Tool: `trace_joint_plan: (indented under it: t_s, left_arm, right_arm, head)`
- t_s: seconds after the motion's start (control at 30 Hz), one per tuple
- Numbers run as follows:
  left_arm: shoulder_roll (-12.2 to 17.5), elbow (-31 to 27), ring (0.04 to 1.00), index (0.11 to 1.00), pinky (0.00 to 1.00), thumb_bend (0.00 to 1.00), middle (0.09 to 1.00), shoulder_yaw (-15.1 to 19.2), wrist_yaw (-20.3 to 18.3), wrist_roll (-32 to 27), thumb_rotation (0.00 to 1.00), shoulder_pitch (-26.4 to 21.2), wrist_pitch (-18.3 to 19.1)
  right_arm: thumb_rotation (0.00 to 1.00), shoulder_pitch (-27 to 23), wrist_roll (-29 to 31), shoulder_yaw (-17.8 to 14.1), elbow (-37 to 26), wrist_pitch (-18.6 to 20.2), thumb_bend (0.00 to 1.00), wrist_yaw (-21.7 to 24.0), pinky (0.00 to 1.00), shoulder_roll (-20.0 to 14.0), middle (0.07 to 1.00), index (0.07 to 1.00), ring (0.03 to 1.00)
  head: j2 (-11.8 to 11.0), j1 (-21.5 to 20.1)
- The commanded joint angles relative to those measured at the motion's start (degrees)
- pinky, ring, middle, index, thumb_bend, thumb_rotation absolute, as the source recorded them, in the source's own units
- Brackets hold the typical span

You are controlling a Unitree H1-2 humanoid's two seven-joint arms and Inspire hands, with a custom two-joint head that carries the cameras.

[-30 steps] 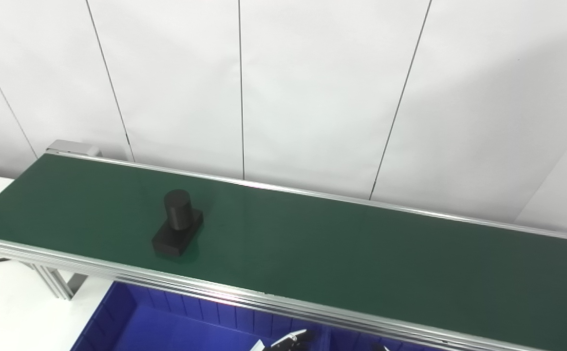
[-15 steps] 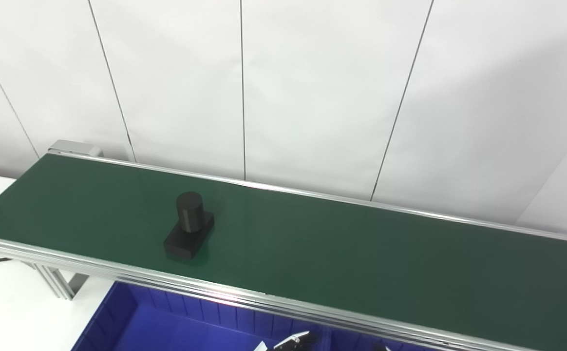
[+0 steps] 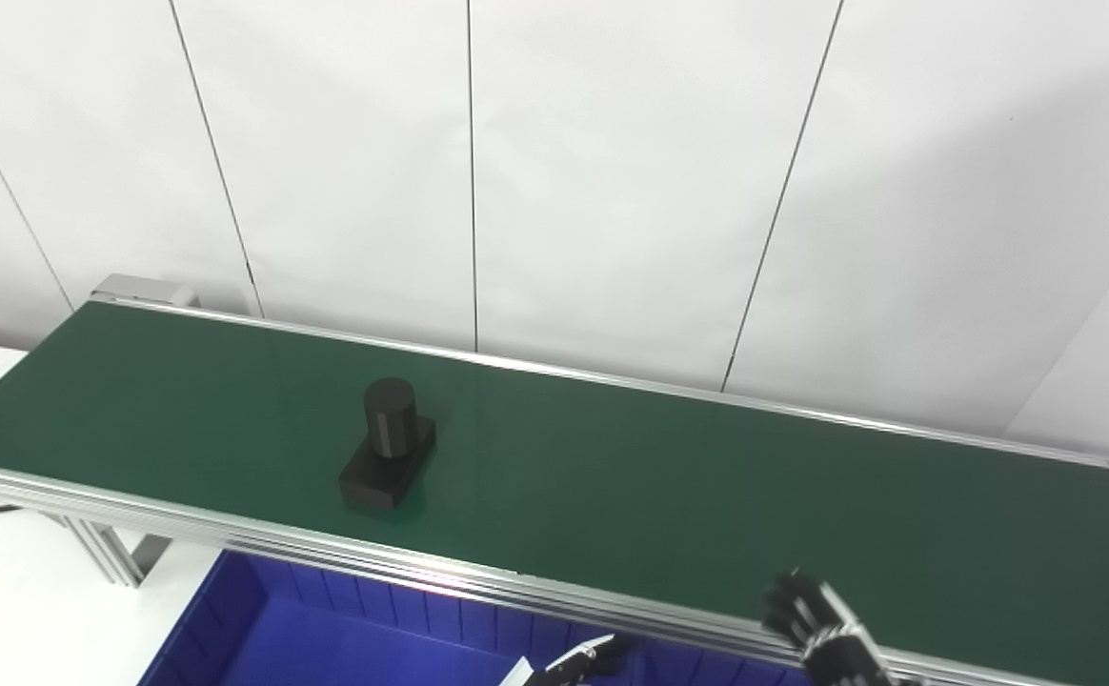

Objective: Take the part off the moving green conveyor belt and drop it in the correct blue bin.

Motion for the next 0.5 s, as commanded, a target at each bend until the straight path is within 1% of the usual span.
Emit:
trace_joint_plan:
  t_s: [0.0, 0.07, 0.13, 0.2, 0.23, 0.37, 0.4, 0.47]
  left_arm:
    - [-0.8, -1.9, 0.901, 0.902, 0.81, 0.99, 0.929, -0.4, 1.3, 0.4, 0.95, -1.1, -2.0]
    - [-1.0, -1.5, 0.903, 0.903, 0.81, 1.00, 0.931, -0.6, 1.6, 0.7, 0.96, -1.4, -2.0]
    - [-1.3, -1.1, 0.903, 0.904, 0.81, 1.00, 0.932, -0.7, 1.8, 0.8, 0.96, -1.7, -2.0]
    - [-1.5, -0.7, 0.906, 0.903, 0.81, 1.00, 0.933, -0.8, 2.0, 0.7, 0.96, -1.9, -2.0]
    - [-1.7, -0.6, 0.907, 0.904, 0.81, 0.99, 0.933, -0.9, 2.1, 0.7, 0.96, -2.0, -2.0]
    - [-1.7, -0.9, 0.904, 0.904, 0.82, 0.97, 0.932, -1.7, 3.1, 1.0, 0.96, -1.9, -2.0]
    - [-1.7, -1.0, 0.900, 0.902, 0.81, 0.97, 0.929, -1.9, 3.5, 1.1, 0.96, -1.8, -2.0]
    - [-1.6, -1.4, 0.903, 0.904, 0.81, 0.98, 0.931, -2.2, 3.0, 0.6, 0.95, -1.3, -2.0]
  right_arm:
    - [0.90, -3.1, 1.5, 0.0, -4.1, 0.9, 0.99, -1.0, 0.88, 0.1, 0.920, 0.912, 0.912]
    - [0.91, -4.5, 1.4, -0.2, -4.9, 1.1, 0.96, -1.7, 0.87, 0.1, 0.916, 0.908, 0.906]
    - [0.91, -5.9, 2.2, -0.3, -4.2, 1.0, 0.96, -2.0, 0.87, -0.2, 0.916, 0.909, 0.905]
    - [0.84, -8.2, 3.2, -0.7, -2.3, 0.9, 0.97, -1.7, 0.86, -0.9, 0.907, 0.890, 0.896]
    - [0.83, -9.2, 3.5, -0.9, -1.1, 0.6, 0.98, -1.4, 0.86, -1.4, 0.906, 0.887, 0.895]
    - [0.75, -12.8, 4.6, -1.4, 3.6, 0.2, 0.92, -0.5, 0.88, -2.7, 0.904, 0.885, 0.895]
    - [0.74, -13.3, 4.6, -1.4, 4.4, 0.1, 0.91, -0.5, 0.88, -2.8, 0.905, 0.886, 0.895]
    - [0.72, -15.7, 3.8, -1.7, 7.9, -1.0, 0.89, -1.0, 0.88, -2.5, 0.900, 0.884, 0.892]
  head:
    - [-0.1, 0.0]
    - [-0.5, 0.0]
    - [-0.7, 0.2]
    - [-0.9, 0.4]
    - [-1.2, 0.6]
    - [-1.2, 1.5]
    - [-1.2, 1.5]
    - [-1.1, 2.1]
